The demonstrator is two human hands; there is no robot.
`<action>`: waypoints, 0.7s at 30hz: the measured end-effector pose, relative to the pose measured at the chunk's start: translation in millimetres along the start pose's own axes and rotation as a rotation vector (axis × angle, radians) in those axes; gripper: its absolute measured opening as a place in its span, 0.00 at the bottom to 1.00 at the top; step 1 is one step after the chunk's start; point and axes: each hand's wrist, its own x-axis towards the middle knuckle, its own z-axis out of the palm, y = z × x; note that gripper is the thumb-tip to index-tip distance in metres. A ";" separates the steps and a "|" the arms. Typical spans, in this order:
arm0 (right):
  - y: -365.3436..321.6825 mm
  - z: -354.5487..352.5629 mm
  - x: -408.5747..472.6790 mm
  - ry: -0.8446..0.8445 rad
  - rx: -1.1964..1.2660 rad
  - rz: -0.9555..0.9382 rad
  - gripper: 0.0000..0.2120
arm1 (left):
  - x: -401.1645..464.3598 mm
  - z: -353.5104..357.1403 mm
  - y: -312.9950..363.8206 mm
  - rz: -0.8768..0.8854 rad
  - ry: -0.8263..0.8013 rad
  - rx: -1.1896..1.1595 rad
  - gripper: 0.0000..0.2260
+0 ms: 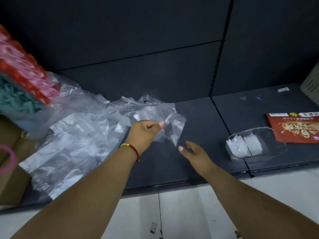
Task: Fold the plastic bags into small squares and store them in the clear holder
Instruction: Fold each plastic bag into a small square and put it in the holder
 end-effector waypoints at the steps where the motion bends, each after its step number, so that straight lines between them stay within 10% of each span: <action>1: -12.5 -3.9 -8.1 0.088 0.081 -0.043 0.27 | -8.4 -8.6 12.4 -0.012 0.019 -0.054 0.16; 7: -85.7 -17.0 -70.5 0.149 0.369 -0.307 0.16 | -62.0 -49.9 71.7 -0.023 0.018 -0.355 0.13; 12: -139.9 -30.3 -132.1 0.692 0.264 -0.611 0.18 | -111.8 -75.0 111.6 -0.044 0.035 -0.542 0.16; 15: -165.1 -35.2 -170.9 0.456 0.160 -0.693 0.11 | -138.6 -86.9 128.9 -0.033 0.029 -0.646 0.17; 21: -196.9 -24.6 -211.5 -0.118 -0.220 -0.557 0.29 | -184.1 -107.6 154.8 -0.037 -0.020 -0.815 0.18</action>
